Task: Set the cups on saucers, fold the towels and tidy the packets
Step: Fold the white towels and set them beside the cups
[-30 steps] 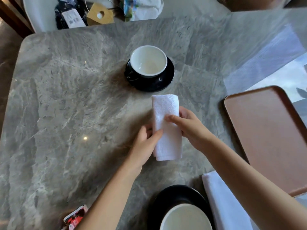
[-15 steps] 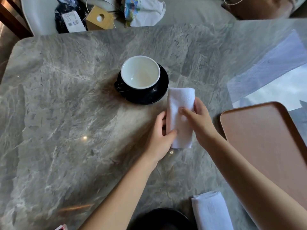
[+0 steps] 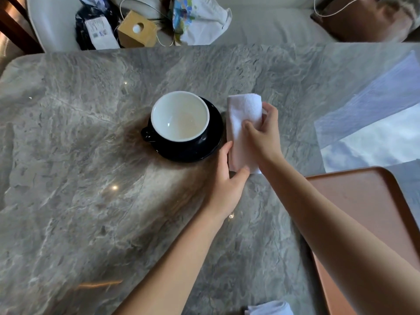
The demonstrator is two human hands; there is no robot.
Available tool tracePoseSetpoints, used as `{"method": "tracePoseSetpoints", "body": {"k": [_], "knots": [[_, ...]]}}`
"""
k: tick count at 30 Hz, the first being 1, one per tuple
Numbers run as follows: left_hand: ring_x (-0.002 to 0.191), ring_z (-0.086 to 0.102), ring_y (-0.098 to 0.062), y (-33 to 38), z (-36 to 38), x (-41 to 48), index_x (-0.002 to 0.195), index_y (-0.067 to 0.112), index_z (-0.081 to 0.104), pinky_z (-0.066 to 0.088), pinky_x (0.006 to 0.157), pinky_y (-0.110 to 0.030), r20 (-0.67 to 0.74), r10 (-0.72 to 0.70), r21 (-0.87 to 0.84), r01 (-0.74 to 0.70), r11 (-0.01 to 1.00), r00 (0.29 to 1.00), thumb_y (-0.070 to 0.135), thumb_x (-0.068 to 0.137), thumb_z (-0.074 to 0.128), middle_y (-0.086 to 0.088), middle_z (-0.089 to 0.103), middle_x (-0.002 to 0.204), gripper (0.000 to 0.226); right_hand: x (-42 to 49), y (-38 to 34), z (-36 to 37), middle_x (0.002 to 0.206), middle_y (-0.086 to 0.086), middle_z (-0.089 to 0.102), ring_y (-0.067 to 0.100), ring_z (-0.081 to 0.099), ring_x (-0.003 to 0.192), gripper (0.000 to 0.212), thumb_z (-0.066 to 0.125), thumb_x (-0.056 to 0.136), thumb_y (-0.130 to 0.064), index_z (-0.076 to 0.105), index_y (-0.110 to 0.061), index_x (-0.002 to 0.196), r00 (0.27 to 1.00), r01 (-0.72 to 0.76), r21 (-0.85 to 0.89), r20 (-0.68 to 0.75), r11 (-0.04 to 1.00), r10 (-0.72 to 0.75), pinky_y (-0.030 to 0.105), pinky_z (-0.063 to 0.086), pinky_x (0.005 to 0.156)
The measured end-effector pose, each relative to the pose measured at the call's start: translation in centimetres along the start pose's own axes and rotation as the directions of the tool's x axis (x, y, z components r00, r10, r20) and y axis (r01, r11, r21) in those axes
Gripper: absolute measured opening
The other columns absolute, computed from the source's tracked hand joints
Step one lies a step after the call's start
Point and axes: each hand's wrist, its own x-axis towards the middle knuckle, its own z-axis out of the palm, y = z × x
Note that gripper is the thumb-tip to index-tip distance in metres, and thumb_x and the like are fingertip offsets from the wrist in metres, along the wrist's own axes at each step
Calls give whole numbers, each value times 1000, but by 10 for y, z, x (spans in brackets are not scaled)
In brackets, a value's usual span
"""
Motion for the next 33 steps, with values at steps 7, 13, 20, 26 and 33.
{"method": "tracePoseSetpoints", "body": {"k": [7, 13, 20, 26, 33], "knots": [[145, 12, -13, -17, 5, 4, 146, 9, 21, 15, 117, -30, -11, 255, 517, -213, 829, 967, 17, 86, 58, 1, 12, 156, 71, 25, -5, 12, 133, 13, 47, 28, 41, 125, 54, 50, 91, -15, 31, -15, 141, 1000, 7, -168, 26, 986, -3, 48, 30, 109], [147, 5, -18, -32, 5, -2, 147, 9, 17, 22, 116, -41, 67, 292, 686, -257, 681, 954, 20, 82, 61, -5, -1, 159, 79, 29, -7, 12, 137, 13, 42, 28, 39, 127, 53, 44, 93, -17, 30, -21, 143, 997, -46, -170, 57, 984, 56, 46, 25, 112], [146, 3, -15, -28, 2, -11, 148, 11, 8, 20, 116, -44, 67, 274, 681, -245, 691, 959, 24, 86, 58, -2, -2, 159, 81, 23, -11, 9, 134, 10, 41, 28, 35, 131, 47, 43, 92, -16, 34, -18, 138, 995, -41, -172, 78, 984, 56, 47, 24, 113], [144, -18, -14, -34, -22, -34, 148, 25, -11, -3, 117, -54, 10, 274, 853, -151, 499, 962, 36, 85, 55, 7, -19, 157, 92, -26, -4, 7, 159, 17, 9, 31, 4, 147, 64, 50, 91, -19, 22, -6, 148, 943, 321, -497, 87, 806, -322, 40, 4, 118], [142, -26, -13, -49, -87, -75, 143, 31, -22, -11, 114, -52, -82, 281, 928, -30, 372, 956, 49, 84, 49, 10, -27, 153, 93, -112, 19, 25, 161, 5, 7, 21, -2, 148, 66, 45, 94, -34, 16, -19, 151, 794, 608, -587, 446, 535, -413, 44, 2, 119]]}}
